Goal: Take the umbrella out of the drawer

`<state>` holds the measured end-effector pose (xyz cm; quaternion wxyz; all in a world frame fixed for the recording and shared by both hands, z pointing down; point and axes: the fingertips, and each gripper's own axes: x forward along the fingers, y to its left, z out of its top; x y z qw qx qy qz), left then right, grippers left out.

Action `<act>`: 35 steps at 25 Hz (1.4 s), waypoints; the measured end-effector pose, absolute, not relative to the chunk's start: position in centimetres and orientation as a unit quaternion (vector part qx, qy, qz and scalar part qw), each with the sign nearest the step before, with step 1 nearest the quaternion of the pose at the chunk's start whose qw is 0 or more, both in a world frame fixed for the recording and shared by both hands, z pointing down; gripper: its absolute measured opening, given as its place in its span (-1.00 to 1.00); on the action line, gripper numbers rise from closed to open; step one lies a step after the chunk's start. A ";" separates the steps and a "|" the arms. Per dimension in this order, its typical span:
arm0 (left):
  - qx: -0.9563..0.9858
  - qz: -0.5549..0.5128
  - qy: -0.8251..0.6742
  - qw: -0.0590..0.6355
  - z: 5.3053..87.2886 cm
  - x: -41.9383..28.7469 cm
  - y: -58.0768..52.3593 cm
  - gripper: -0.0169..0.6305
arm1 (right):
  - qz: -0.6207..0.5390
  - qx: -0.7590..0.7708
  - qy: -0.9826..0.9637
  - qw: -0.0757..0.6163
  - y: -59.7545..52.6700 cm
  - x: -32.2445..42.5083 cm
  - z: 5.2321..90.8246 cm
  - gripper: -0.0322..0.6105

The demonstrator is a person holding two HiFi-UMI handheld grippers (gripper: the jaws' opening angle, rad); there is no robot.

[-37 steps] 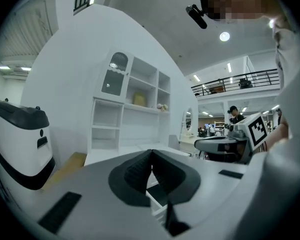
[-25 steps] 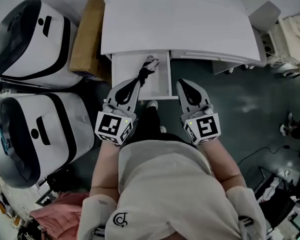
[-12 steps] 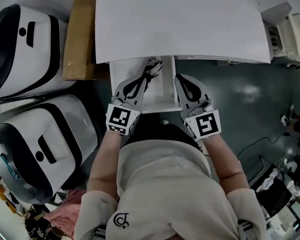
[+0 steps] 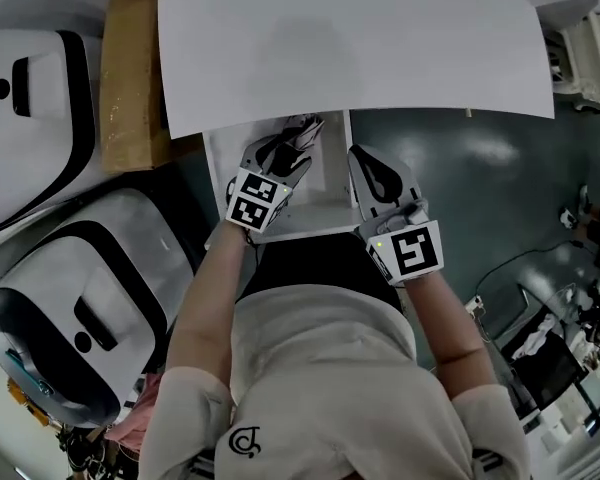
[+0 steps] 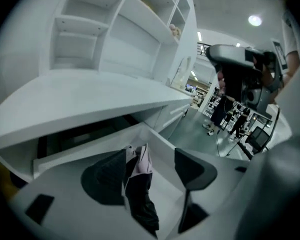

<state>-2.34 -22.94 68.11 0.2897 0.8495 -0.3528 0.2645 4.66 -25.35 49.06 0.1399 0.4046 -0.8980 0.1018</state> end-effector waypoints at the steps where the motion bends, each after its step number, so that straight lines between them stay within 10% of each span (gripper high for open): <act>1: 0.842 0.277 -0.350 0.302 69.5 -2.4 -23.1 0.01 | 0.104 0.408 -0.896 0.142 -25.7 4.8 49.4 -0.88; 17: 0.743 0.432 -0.344 0.378 82.6 -2.6 -22.2 0.27 | 0.124 0.441 -0.873 0.165 -28.9 8.2 53.2 -0.88; 35: 0.697 0.470 -0.394 0.372 83.0 -3.7 -22.2 -0.29 | 0.143 0.460 -0.862 0.156 -30.0 9.3 54.1 -0.88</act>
